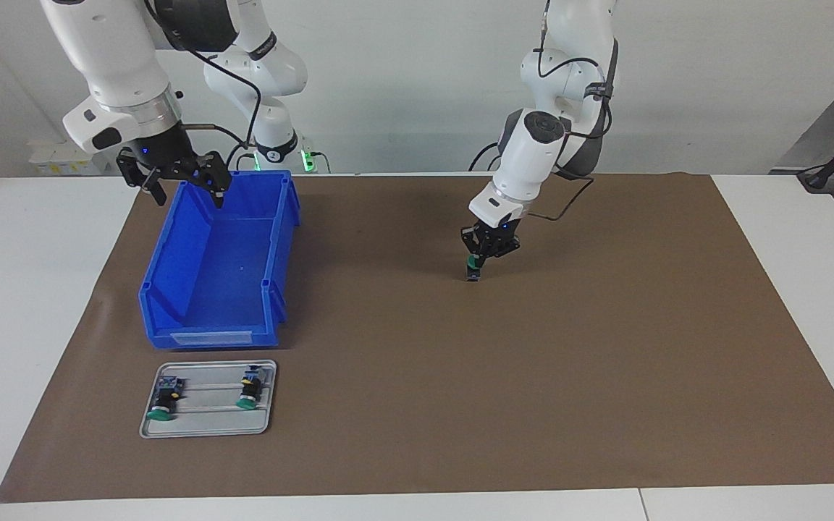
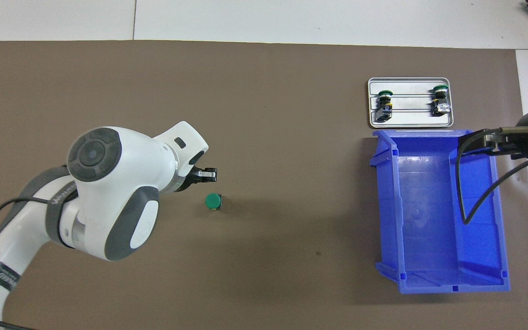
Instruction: Place and press button with both arms
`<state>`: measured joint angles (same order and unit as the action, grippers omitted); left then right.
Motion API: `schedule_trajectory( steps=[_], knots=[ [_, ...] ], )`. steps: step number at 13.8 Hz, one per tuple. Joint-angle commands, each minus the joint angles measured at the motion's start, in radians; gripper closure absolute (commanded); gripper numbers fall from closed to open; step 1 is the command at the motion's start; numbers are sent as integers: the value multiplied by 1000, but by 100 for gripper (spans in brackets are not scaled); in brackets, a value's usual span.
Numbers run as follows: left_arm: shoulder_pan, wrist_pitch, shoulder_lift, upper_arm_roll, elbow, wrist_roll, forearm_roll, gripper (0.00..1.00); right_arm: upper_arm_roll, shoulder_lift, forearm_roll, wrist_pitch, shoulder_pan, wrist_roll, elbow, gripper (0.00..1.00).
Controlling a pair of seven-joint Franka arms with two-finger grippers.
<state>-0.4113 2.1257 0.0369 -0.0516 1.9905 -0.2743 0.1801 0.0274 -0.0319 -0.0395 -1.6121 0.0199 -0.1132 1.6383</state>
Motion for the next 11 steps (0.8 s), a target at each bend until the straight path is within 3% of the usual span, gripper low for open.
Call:
schedule_trajectory(
  steps=[1, 4, 6, 9, 11],
  knots=[
    [98, -127, 37, -2, -105, 39, -106, 100, 14, -25, 21, -15, -6, -16, 25, 1],
    [233, -188, 28, -2, -137, 218, -119, 100, 16, -25, 21, -26, 17, -45, 28, 1],
    [299, -211, 18, -1, -163, 282, -139, 68, 17, -25, 21, -40, 50, -51, 35, 3],
    [319, -326, 8, -1, -284, 279, -139, 46, 16, -28, 18, -95, 130, -153, 73, 4],
    [322, -441, 18, 4, -388, 277, -149, 43, 16, -26, 17, -132, 185, -198, 90, 5]
  ],
)
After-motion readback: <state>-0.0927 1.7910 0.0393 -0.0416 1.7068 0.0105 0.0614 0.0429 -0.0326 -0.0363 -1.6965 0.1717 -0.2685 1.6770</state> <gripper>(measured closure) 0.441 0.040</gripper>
